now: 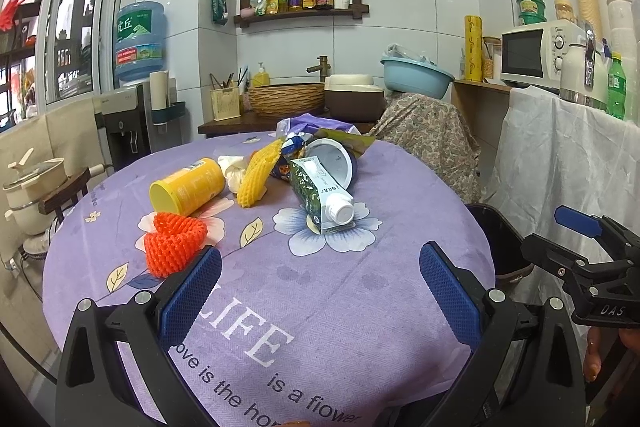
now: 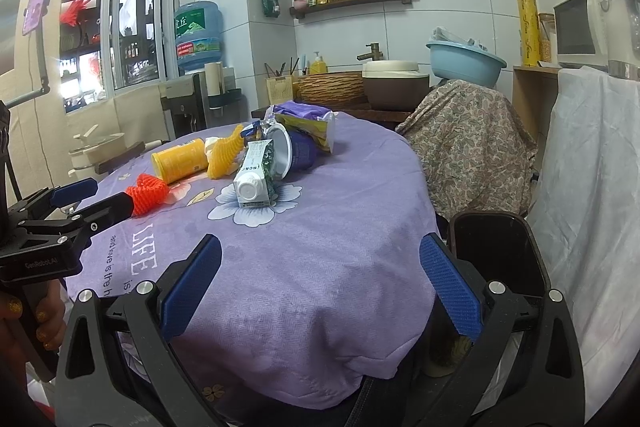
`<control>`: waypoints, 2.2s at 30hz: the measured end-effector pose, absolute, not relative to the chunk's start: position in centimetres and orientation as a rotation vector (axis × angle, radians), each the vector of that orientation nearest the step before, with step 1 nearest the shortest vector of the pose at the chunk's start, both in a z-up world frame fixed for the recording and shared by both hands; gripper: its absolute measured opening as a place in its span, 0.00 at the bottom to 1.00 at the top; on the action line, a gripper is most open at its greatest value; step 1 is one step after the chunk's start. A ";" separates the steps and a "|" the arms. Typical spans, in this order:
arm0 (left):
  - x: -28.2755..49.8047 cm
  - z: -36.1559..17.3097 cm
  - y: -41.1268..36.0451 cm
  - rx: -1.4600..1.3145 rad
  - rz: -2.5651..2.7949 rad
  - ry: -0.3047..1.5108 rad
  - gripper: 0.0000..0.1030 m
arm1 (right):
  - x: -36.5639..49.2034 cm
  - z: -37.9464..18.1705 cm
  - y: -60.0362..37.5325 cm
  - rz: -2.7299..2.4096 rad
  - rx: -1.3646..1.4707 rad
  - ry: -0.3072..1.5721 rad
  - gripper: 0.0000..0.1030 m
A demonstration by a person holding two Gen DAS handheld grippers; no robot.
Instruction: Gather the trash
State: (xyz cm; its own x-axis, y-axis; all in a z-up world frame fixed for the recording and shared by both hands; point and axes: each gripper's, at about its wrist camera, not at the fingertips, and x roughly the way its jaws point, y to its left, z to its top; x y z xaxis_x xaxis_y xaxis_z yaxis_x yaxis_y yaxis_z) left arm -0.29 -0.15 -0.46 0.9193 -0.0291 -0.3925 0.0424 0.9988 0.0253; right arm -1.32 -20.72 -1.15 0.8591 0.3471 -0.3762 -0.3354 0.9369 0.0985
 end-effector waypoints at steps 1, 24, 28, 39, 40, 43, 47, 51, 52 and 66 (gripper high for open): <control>-0.3 -0.5 -0.2 0.033 -0.037 0.404 0.95 | -1.3 -1.2 -20.7 0.358 0.029 0.400 0.95; -0.3 -0.4 -0.3 0.033 -0.038 0.405 0.95 | -1.3 -1.2 -20.6 0.360 0.030 0.401 0.95; -0.1 -0.3 -0.3 0.032 -0.044 0.409 0.95 | -1.2 -1.3 -20.5 0.359 0.028 0.403 0.95; 0.5 -1.1 0.6 0.027 -0.068 0.431 0.95 | -0.3 -0.9 -19.7 0.372 -0.014 0.407 0.95; 0.5 -1.3 0.9 0.023 -0.074 0.438 0.95 | 0.1 -0.9 -19.5 0.376 -0.021 0.414 0.95; 1.2 -2.1 1.9 0.024 -0.053 0.472 0.95 | 1.7 -1.6 -18.7 0.405 -0.017 0.472 0.95; 1.8 -2.6 3.7 0.062 -0.023 0.499 0.95 | 4.4 -3.1 -17.4 0.478 0.024 0.596 0.95; 3.0 -2.5 6.4 0.115 0.019 0.530 0.95 | 7.1 -3.9 -15.5 0.530 0.041 0.691 0.95; 3.3 -2.5 7.0 0.114 0.026 0.540 0.95 | 7.7 -4.0 -15.0 0.552 0.045 0.706 0.95; 11.5 -2.7 13.2 0.130 0.042 0.764 0.82 | 10.4 -3.6 -10.8 0.687 0.061 0.768 0.95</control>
State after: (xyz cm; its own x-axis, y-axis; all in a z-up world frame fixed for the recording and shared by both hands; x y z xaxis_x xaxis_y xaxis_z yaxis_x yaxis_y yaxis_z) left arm 11.52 13.24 -2.68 0.7217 0.0853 -0.6870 0.0090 0.9911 0.1326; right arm 10.37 -10.80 -3.61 0.5146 0.5929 -0.6193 -0.5501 0.7824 0.2919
